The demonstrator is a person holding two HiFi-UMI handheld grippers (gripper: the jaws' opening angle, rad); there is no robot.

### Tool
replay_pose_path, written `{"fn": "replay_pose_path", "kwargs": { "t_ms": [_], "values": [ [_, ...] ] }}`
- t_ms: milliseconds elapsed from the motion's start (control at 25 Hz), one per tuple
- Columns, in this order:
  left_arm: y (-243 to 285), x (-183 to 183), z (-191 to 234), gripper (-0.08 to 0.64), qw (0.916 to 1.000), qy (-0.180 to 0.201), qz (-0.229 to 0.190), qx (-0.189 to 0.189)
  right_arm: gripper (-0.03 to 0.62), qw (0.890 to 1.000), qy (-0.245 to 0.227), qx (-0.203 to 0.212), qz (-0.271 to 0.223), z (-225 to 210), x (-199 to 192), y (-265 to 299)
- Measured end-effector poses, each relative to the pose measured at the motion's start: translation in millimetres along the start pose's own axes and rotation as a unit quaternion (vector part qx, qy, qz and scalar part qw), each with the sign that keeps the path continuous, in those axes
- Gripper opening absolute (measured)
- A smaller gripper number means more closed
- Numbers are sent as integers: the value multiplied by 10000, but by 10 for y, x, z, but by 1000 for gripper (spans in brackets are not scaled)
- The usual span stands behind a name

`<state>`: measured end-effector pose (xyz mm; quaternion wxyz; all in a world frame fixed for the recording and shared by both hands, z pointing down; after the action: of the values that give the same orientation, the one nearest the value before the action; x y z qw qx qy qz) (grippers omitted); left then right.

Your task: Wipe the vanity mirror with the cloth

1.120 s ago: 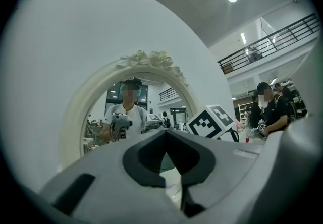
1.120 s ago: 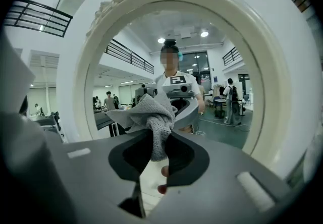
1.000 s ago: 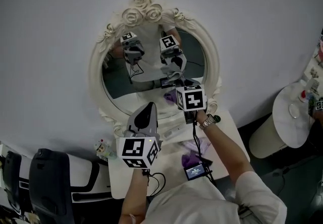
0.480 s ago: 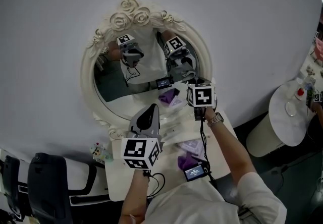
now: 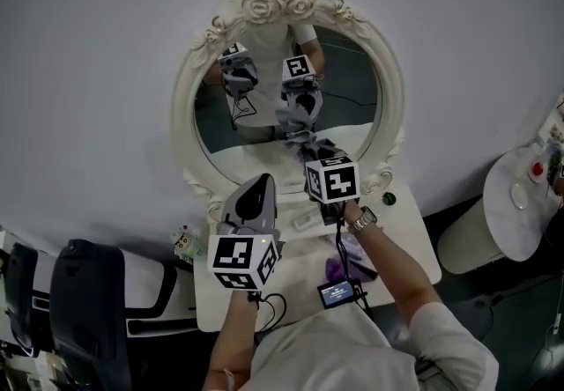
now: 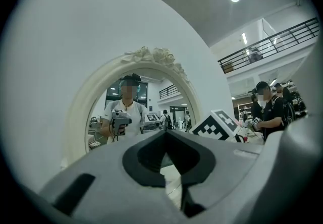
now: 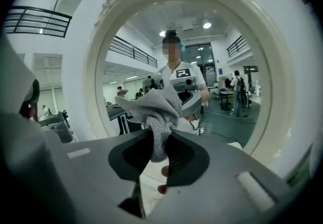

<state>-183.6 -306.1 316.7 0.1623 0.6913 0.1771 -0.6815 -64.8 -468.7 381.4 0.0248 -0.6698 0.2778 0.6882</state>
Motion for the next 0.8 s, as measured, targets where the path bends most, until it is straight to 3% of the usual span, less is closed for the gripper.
{"fn": "replay_pose_path", "kwargs": {
  "t_ms": [200, 440, 640, 800],
  "values": [
    [-417, -67, 221, 0, 9990, -86, 0, 441, 67, 9974, -366, 575, 255, 792, -223, 210],
    [-803, -128, 419, 0, 9961, -161, 64, 860, 67, 9931, -564, 952, 398, 1461, -284, 445],
    [-985, -186, 544, 0, 9932, -221, 118, 1133, 67, 9914, -555, 1053, 537, 1708, -374, 628],
    [-937, -258, 556, 0, 9929, -277, 198, 1138, 67, 9923, -467, 954, 640, 1603, -435, 720]
  ]
}}
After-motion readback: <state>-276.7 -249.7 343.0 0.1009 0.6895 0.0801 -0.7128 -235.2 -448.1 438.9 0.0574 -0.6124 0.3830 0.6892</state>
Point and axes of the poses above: the fingertips, and each gripper's own axes: y forward along the fingers, z to its left, x out of its top, the point moved 8 cm from there along -y, backward along the fingers, and after that the axes turned 13 degrees about -x, right-handed, at the moved point
